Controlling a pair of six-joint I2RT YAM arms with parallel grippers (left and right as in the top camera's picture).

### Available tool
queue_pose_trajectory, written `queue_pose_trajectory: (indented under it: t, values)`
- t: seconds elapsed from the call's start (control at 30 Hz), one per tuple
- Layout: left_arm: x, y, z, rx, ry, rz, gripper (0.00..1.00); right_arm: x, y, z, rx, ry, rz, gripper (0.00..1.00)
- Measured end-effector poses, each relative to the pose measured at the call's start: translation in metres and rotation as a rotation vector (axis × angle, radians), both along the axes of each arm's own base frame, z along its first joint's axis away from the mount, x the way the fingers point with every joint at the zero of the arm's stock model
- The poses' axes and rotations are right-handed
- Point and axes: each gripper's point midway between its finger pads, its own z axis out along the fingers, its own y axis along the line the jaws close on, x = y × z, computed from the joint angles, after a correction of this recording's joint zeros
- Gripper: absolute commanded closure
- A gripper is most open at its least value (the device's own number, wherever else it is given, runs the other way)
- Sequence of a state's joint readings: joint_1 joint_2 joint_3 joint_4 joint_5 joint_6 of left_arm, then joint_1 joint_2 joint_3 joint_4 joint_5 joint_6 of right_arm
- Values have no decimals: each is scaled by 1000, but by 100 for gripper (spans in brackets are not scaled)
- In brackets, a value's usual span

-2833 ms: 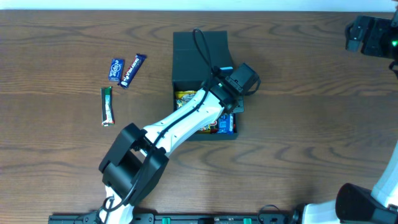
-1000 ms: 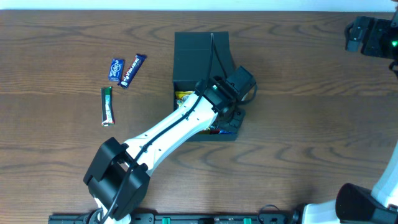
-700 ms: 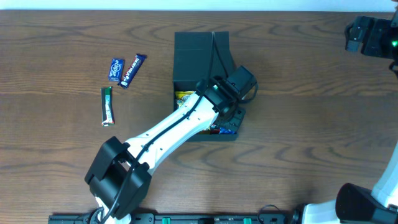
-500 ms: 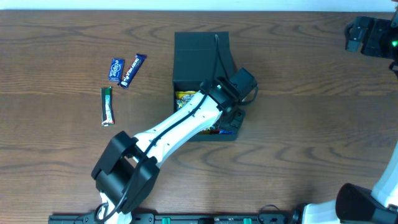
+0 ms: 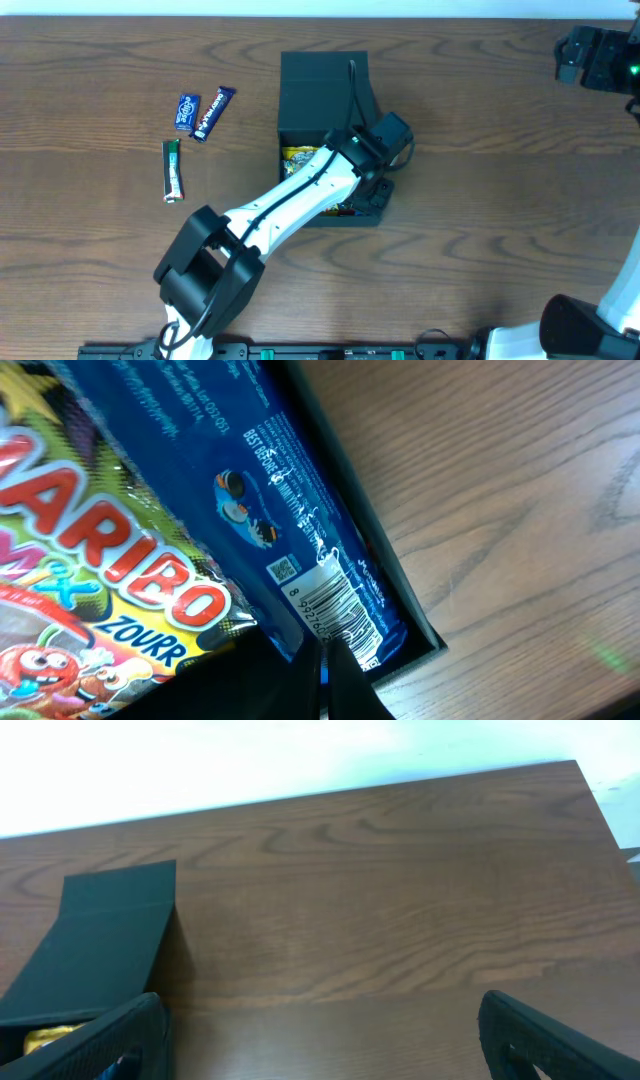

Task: Pack container
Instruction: 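Lower the Oreo pack into the right side of the box and push down, then release the Oreo pack and move the left gripper to the Cadbury bar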

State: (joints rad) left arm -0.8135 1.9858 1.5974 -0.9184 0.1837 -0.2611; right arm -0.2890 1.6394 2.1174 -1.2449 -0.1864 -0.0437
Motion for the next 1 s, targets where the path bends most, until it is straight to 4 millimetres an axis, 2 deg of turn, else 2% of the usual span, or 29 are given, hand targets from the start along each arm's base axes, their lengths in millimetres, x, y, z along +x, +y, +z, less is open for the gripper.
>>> queue_pose_trajectory:
  t: [0.23,0.33,0.47,0.57,0.6,0.63,0.73,0.97,1.0]
  values:
    - [1,0,1,-11,17,10,94,0,0,0,0,0,0,1]
    - [11,0,13,-27,1,26,94,0,0,0,0,0,0,1]
    - [39,-2,54,-76,-96,65,94,0,0,0,0,0,0,1]
    - [63,13,92,-86,-218,140,94,0,0,0,0,0,0,1]
    - [70,23,104,-79,-255,176,94,0,0,0,0,0,0,1]
    - [81,42,119,-64,-303,238,94,0,0,0,0,0,0,1]
    - [96,89,135,-1,-348,367,94,0,0,0,0,0,0,1]
    - [137,232,123,175,-322,670,94,0,0,0,0,0,0,1]
    - [139,243,123,184,-322,680,94,0,0,0,0,0,0,1]
